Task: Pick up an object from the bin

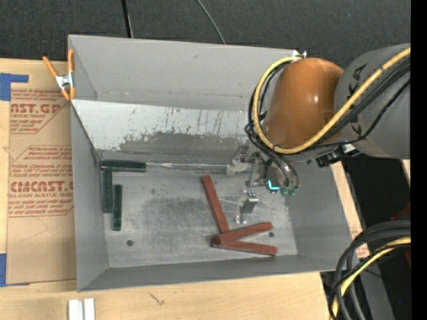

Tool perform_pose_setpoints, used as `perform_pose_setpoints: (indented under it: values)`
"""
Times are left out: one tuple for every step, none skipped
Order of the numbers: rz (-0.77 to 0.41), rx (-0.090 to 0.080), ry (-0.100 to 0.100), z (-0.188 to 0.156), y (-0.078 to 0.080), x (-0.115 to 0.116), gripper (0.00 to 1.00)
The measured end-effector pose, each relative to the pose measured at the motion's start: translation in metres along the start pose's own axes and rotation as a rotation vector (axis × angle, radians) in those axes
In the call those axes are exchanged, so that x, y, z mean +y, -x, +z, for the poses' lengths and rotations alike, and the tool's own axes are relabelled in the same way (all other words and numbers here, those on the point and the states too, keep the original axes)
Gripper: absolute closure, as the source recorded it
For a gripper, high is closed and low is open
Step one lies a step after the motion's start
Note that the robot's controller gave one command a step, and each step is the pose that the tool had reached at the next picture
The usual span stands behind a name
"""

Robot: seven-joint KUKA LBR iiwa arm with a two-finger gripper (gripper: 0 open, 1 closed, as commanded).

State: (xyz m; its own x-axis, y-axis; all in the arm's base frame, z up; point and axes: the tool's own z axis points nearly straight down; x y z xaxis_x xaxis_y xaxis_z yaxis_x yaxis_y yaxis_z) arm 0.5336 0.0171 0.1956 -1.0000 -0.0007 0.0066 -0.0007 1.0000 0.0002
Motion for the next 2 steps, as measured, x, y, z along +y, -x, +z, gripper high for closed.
perform_pose_setpoints:
  values:
    - [0.001, -0.008, 0.0, -0.004, 0.002, 0.0, 0.0]
    - [0.281, -0.015, 0.003, 0.039, 0.012, 0.002, 0.0]
